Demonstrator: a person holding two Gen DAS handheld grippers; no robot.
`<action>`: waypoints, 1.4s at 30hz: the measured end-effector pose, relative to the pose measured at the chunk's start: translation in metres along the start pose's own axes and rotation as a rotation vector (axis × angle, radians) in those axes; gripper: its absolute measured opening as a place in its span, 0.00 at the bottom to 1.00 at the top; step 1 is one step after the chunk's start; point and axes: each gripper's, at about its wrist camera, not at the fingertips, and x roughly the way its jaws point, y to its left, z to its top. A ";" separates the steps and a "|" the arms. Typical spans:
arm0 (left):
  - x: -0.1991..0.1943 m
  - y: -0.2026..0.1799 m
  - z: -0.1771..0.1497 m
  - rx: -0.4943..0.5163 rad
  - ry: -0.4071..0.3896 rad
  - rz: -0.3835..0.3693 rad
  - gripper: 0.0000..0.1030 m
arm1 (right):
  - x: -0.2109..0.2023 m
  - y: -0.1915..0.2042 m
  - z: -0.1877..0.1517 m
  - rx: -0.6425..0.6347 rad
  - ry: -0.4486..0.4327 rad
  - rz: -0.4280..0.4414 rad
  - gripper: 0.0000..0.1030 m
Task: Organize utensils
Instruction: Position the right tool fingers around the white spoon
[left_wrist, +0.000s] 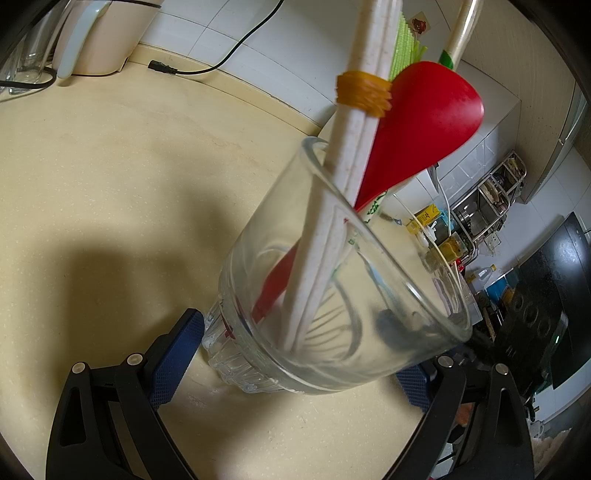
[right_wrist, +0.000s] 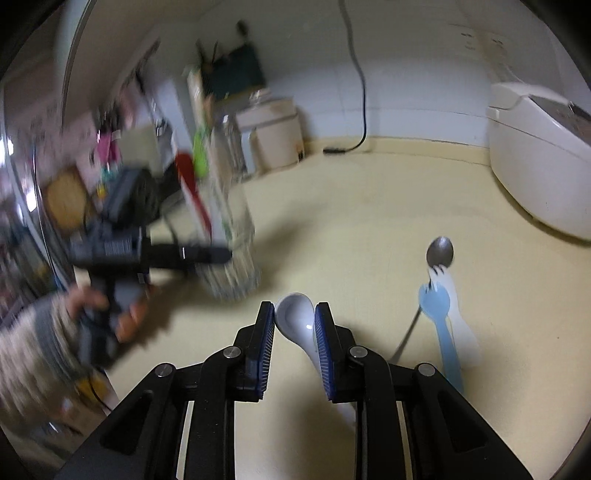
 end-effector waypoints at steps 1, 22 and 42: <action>0.000 0.000 0.000 0.000 0.000 0.000 0.93 | -0.002 -0.003 0.005 0.027 -0.023 0.017 0.22; 0.000 0.000 0.000 0.000 0.000 -0.001 0.93 | 0.003 0.015 0.056 -0.035 -0.071 0.007 0.15; 0.000 0.000 0.000 0.000 0.000 0.000 0.94 | 0.140 0.001 0.065 -0.227 0.275 -0.188 0.22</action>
